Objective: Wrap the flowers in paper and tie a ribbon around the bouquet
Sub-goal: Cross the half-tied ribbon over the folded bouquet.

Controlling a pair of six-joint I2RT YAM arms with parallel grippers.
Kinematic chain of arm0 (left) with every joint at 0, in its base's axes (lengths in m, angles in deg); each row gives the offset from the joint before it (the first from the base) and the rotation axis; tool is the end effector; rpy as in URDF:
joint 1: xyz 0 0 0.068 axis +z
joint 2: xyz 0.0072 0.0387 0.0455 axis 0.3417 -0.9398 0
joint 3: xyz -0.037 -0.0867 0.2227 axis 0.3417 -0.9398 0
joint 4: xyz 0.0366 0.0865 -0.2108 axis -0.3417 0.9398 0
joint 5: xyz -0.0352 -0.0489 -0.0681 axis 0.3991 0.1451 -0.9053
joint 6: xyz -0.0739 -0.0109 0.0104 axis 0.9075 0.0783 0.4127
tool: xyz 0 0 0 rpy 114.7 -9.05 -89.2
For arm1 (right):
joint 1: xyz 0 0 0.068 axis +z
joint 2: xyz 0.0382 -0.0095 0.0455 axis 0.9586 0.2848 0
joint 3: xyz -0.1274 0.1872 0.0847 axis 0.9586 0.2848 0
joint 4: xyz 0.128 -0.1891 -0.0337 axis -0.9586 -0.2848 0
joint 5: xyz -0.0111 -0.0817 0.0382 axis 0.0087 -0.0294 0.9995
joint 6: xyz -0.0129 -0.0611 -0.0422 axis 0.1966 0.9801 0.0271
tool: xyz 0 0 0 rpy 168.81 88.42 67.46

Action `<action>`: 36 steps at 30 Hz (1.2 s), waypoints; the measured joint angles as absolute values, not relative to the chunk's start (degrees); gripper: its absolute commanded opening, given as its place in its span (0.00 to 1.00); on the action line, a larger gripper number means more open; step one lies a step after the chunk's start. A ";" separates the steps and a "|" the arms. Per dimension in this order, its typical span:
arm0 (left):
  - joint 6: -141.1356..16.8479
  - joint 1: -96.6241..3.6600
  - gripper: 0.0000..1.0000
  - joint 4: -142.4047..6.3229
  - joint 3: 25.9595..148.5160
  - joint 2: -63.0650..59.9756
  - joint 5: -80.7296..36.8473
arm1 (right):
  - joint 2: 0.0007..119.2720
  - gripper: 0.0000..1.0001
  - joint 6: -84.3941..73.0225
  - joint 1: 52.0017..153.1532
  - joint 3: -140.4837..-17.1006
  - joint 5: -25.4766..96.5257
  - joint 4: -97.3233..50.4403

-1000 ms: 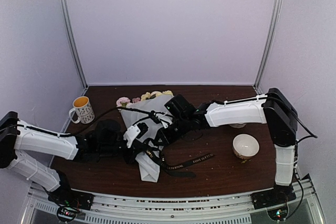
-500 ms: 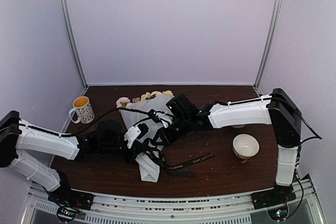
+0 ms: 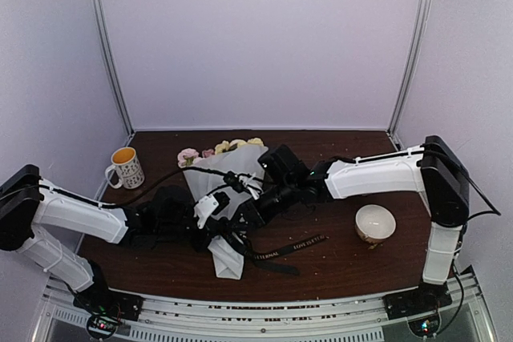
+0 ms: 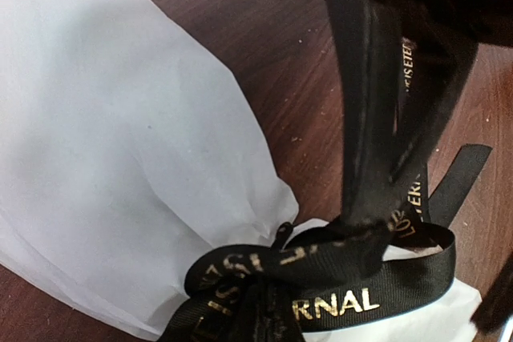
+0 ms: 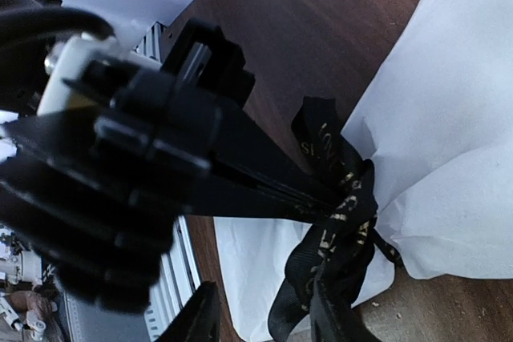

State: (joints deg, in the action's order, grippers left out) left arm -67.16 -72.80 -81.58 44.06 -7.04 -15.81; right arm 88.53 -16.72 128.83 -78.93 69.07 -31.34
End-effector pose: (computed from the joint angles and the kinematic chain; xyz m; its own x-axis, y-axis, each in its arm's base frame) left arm 0.1626 -0.2184 0.1312 -0.4483 0.4019 -0.7984 0.7680 0.6302 -0.1141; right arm 0.1915 0.3511 0.1792 -0.6409 -0.5221 -0.5627 -0.7331 0.1989 0.6503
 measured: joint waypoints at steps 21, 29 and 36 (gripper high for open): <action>-67.16 -72.80 0.00 -81.69 44.06 -6.71 -16.51 | 96.20 0.07 -13.11 123.75 -87.03 62.52 -39.60; -67.20 -72.78 0.00 -82.14 44.06 -6.19 -17.73 | 98.15 0.10 -13.68 124.30 -87.36 72.07 -35.93; -67.20 -72.10 0.00 -82.03 44.06 -6.26 -18.56 | 102.23 0.12 -16.11 124.30 -89.20 78.56 -31.86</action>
